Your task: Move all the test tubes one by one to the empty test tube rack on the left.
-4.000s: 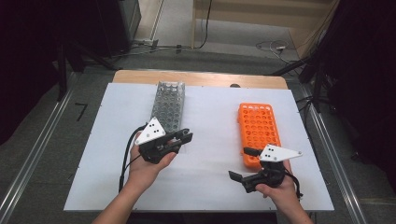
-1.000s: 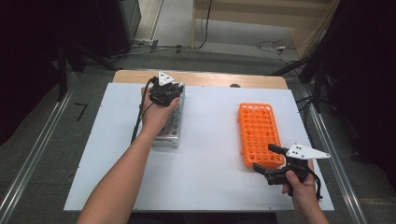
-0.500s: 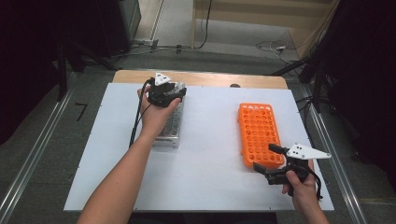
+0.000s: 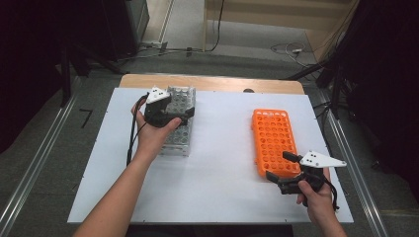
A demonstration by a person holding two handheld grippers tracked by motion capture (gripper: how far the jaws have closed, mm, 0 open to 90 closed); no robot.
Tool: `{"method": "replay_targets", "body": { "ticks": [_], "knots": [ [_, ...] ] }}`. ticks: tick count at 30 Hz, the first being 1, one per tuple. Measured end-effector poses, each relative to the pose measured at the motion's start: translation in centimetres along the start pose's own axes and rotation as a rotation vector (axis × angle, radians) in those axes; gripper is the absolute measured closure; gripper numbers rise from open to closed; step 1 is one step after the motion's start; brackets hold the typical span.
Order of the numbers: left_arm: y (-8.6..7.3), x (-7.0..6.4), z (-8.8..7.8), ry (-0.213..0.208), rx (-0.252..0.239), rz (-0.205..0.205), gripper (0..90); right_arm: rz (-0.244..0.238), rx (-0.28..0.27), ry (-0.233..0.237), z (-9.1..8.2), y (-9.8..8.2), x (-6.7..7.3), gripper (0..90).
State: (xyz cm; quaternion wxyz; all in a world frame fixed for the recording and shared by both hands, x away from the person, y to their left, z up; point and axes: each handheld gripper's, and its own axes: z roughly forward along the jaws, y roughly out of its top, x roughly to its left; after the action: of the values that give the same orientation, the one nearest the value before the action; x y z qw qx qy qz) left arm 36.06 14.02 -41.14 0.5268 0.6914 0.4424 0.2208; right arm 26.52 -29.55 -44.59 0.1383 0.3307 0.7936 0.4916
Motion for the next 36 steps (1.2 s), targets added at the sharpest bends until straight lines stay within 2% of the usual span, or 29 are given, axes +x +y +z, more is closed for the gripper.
{"method": "replay_targets", "body": {
  "ticks": [12,22,27,32,36],
  "knots": [
    [-2.6,-2.0,-4.6,-0.050,-0.037,0.019,0.0,0.023,-0.003,-0.020,0.7,0.6,-0.5,1.5],
    [-4.9,-3.4,-7.5,-0.078,-0.062,0.019,0.0,0.038,-0.001,-0.065,1.9,2.0,-2.2,1.6],
    [-6.1,-4.1,-8.5,-0.090,-0.064,0.020,0.0,0.051,0.011,-0.095,2.9,3.0,-3.4,2.3],
    [-6.9,-4.6,-8.8,-0.104,-0.046,0.035,0.0,0.065,0.039,-0.115,4.3,3.9,-4.9,3.9],
    [-7.1,-4.8,-8.8,-0.112,-0.042,0.034,0.0,0.104,0.067,-0.131,5.6,4.6,-6.1,7.8]
  ]
}}
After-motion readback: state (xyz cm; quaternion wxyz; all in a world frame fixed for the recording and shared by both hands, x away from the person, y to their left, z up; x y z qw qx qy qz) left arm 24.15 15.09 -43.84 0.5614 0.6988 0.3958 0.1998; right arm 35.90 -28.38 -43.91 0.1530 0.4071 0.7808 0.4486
